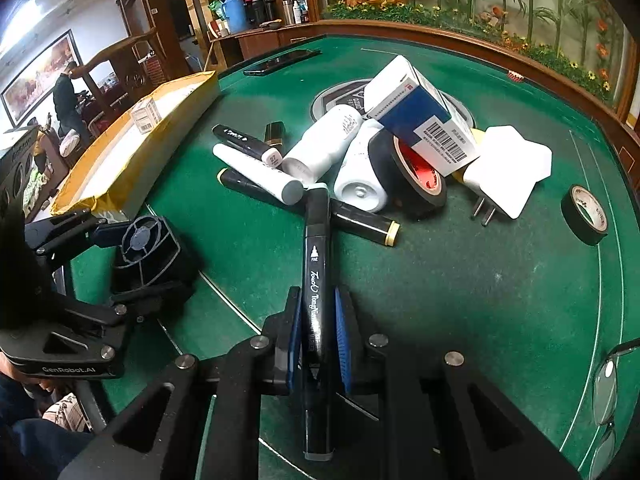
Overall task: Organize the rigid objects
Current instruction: 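Grasp the black marker with the right gripper while the left holds the piece, then carry both items to the envelope tray and open the left gripper, then lower the black marker into the tray and open the right gripper, then move both grippers back toward the pile of items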
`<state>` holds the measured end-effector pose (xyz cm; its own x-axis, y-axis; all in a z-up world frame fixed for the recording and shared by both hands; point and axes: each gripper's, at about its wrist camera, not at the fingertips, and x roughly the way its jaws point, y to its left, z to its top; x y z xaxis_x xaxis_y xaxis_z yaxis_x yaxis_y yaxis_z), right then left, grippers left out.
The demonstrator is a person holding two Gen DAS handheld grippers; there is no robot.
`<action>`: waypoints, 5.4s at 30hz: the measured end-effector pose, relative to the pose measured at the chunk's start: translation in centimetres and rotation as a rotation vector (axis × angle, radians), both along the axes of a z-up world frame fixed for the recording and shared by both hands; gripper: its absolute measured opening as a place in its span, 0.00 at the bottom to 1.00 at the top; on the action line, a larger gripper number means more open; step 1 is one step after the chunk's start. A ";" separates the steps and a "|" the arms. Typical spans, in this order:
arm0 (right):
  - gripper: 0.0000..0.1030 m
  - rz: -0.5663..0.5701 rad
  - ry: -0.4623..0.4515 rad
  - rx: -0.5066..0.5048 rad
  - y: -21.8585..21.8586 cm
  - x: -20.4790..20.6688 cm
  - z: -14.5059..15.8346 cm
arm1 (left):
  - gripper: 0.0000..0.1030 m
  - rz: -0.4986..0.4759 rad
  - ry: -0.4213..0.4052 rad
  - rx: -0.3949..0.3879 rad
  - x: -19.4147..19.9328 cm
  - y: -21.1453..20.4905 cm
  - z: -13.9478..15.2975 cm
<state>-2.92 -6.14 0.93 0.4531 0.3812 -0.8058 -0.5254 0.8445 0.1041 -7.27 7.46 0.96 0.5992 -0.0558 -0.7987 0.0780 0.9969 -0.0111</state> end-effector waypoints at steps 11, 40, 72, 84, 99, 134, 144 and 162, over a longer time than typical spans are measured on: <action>0.14 -0.035 0.004 0.128 -1.9 -0.2 1.3 | 0.71 0.003 -0.062 -0.048 -1.0 0.2 1.3; 0.14 0.090 0.001 0.290 2.7 -0.6 6.5 | 0.71 0.148 -0.227 -0.148 -4.4 7.2 6.6; 0.15 0.280 0.189 0.181 24.7 7.1 4.1 | 0.71 0.444 -0.015 -0.087 1.4 25.6 3.5; 0.14 0.223 0.228 0.095 30.2 11.9 2.0 | 0.71 0.489 0.081 -0.016 6.6 27.8 2.4; 0.14 0.201 0.227 0.078 32.3 14.7 0.7 | 0.72 0.482 0.065 0.017 7.9 28.6 2.0; 0.28 0.222 0.212 0.311 21.8 8.8 4.0 | 0.80 0.361 -0.096 -0.142 2.3 19.9 6.2; 0.28 0.180 0.201 0.399 13.6 7.4 4.4 | 0.80 0.233 -0.081 -0.115 2.5 12.4 5.7; 0.35 -0.465 -0.006 0.440 -11.3 10.5 3.8 | 0.80 -0.036 0.018 -0.115 5.2 -0.1 2.7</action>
